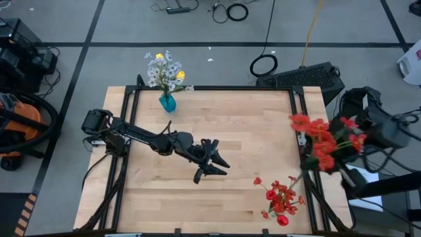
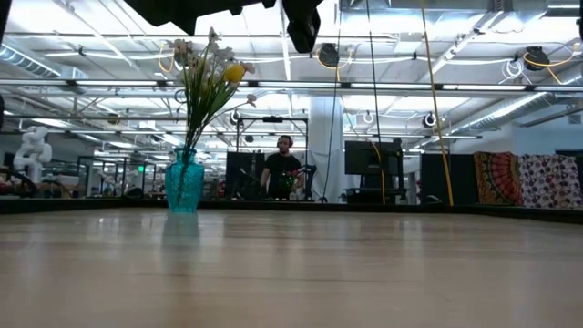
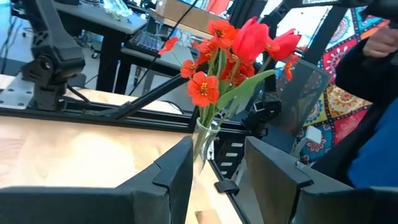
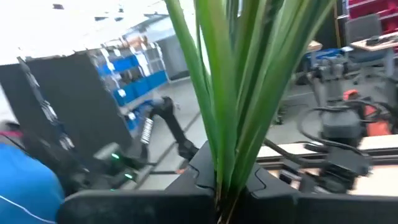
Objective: Sort flowers into vase by color
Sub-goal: Put the orange flowers into the transparent vase
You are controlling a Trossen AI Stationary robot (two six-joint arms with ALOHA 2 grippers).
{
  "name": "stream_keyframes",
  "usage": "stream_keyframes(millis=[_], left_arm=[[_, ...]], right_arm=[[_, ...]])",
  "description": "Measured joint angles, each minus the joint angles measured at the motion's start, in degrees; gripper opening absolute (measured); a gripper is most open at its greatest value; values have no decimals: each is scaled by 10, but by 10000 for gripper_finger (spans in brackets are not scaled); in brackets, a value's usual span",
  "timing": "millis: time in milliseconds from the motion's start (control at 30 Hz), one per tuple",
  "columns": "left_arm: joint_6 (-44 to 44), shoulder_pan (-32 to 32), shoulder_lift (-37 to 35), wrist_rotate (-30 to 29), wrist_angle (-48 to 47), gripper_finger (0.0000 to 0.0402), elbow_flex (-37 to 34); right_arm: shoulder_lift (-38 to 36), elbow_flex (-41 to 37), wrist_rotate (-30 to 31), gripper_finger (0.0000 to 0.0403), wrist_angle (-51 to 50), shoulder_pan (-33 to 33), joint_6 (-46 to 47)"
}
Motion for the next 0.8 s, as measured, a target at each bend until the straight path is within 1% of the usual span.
stream_keyframes(millis=[133, 267, 500, 700, 800], left_arm=[[0, 0, 0, -17, 0, 150, 0], [0, 0, 0, -31, 0, 150, 0], [0, 0, 0, -44, 0, 150, 0], [-1, 0, 0, -44, 0, 150, 0], [-1, 0, 0, -44, 0, 150, 0]], right_arm=[[33, 51, 12, 0, -5, 44, 24], [56, 74, 21, 0, -14, 87, 46], [102, 73, 108, 0, -95, 160, 141], [153, 73, 150, 0, -137, 203, 209], [175, 73, 198, 0, -162, 226, 247]])
